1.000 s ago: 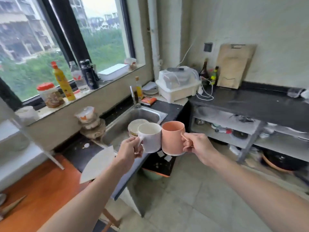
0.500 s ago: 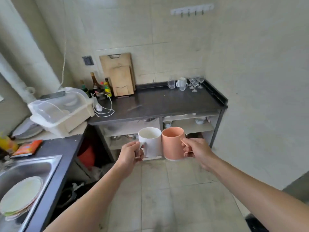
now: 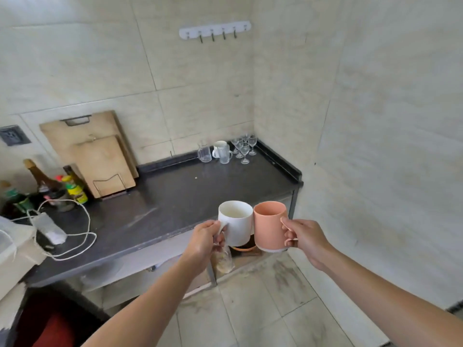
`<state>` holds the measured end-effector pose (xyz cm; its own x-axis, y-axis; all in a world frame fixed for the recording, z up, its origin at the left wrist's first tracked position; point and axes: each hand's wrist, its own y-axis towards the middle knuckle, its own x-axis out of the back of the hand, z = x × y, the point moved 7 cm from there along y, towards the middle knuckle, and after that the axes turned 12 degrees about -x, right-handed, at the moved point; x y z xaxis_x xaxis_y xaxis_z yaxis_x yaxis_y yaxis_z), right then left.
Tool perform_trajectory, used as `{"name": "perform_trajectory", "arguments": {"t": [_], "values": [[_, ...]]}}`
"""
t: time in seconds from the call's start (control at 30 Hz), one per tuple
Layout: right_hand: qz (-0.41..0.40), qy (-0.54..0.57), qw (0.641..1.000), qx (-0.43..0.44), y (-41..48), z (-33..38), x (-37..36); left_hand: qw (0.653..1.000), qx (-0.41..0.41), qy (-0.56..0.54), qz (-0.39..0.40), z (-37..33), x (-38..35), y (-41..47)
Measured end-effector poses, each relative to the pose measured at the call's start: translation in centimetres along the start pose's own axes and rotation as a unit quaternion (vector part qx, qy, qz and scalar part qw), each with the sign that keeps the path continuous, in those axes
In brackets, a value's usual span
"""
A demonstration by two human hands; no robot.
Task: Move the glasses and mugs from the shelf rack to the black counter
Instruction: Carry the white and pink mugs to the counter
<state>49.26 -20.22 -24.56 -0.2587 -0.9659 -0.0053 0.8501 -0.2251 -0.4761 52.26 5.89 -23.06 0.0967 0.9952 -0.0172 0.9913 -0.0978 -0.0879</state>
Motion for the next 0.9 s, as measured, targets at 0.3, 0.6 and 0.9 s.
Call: {"name": "perform_trajectory", "arguments": {"t": [0.3, 0.6, 0.9], "values": [[0.008, -0.019, 0.999, -0.041, 13.2, 3.4, -2.6, 0.999, 0.038, 0.017, -0.007, 2.3, 0.7, 14.3], [0.055, -0.092, 0.992, -0.058, 31.8, 9.2, -5.5, 0.988, 0.098, 0.086, -0.082, 4.7, 0.9, 30.6], [0.085, -0.152, 0.982, -0.079, 45.2, 13.0, -9.8, 0.973, 0.15, 0.052, -0.167, 6.7, 3.4, 40.7]]}}
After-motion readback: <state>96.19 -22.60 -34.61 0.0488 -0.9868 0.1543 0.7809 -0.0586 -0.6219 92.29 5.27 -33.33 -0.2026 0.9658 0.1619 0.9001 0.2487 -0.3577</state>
